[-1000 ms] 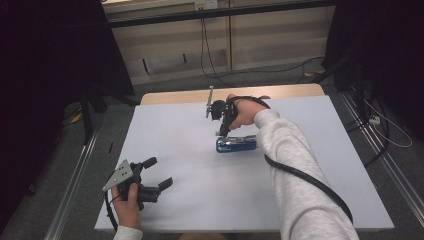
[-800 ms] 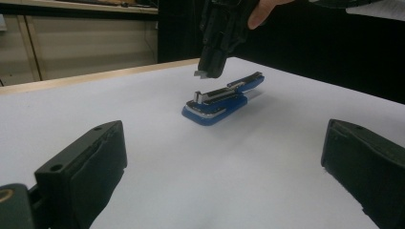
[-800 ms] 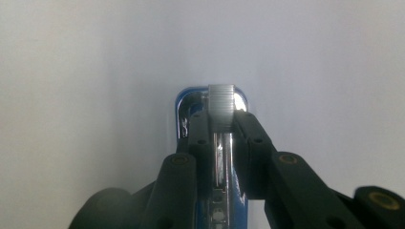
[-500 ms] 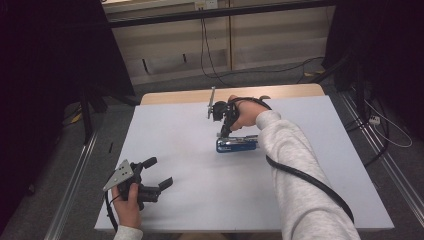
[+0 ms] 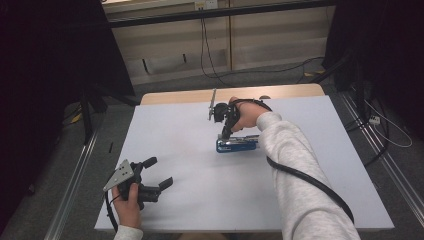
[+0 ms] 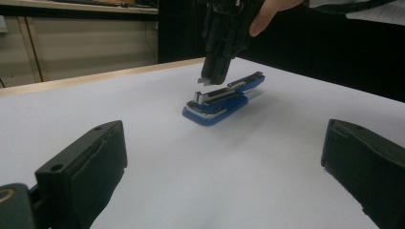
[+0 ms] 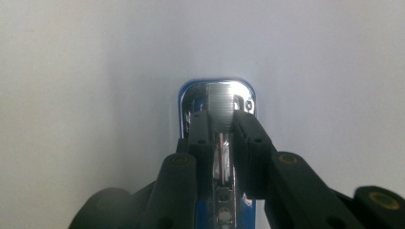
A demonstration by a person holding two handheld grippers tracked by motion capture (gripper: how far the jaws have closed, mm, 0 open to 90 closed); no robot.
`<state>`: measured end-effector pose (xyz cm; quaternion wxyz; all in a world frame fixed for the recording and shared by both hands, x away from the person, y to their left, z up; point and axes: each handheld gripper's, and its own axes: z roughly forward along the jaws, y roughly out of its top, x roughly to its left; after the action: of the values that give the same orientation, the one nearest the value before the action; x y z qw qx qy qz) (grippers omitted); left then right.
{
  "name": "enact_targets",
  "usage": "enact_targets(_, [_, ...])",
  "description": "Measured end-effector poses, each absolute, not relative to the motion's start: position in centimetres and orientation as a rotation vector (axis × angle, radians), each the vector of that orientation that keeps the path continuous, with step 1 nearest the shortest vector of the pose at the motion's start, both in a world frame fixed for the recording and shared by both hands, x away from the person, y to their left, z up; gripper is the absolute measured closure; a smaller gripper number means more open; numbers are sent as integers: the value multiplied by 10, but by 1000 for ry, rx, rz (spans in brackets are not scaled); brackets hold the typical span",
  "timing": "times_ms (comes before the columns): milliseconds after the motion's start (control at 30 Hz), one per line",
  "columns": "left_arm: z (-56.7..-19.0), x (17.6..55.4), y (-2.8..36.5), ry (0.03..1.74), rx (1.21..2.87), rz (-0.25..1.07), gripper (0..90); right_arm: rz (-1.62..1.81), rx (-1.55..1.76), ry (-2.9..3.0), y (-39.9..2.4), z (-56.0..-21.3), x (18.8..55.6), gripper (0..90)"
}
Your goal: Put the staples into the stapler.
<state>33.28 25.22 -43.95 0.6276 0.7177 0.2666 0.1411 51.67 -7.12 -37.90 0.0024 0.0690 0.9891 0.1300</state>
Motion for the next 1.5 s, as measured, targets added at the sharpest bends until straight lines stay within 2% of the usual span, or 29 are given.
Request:
enact_targets(1200, [-440, 333, 252, 597, 1661, 324, 17, 387, 224, 3120, -73, -396, 520, 780])
enact_targets(1233, [-440, 334, 252, 591, 1666, 331, 18, 390, 224, 3119, -72, -396, 520, 768])
enact_targets(1300, [-440, 333, 251, 603, 1654, 314, 17, 410, 237, 3118, -72, -397, 520, 681])
enact_targets(1500, [-441, 334, 250, 599, 1669, 310, 17, 486, 279, 3080, -81, -393, 518, 604])
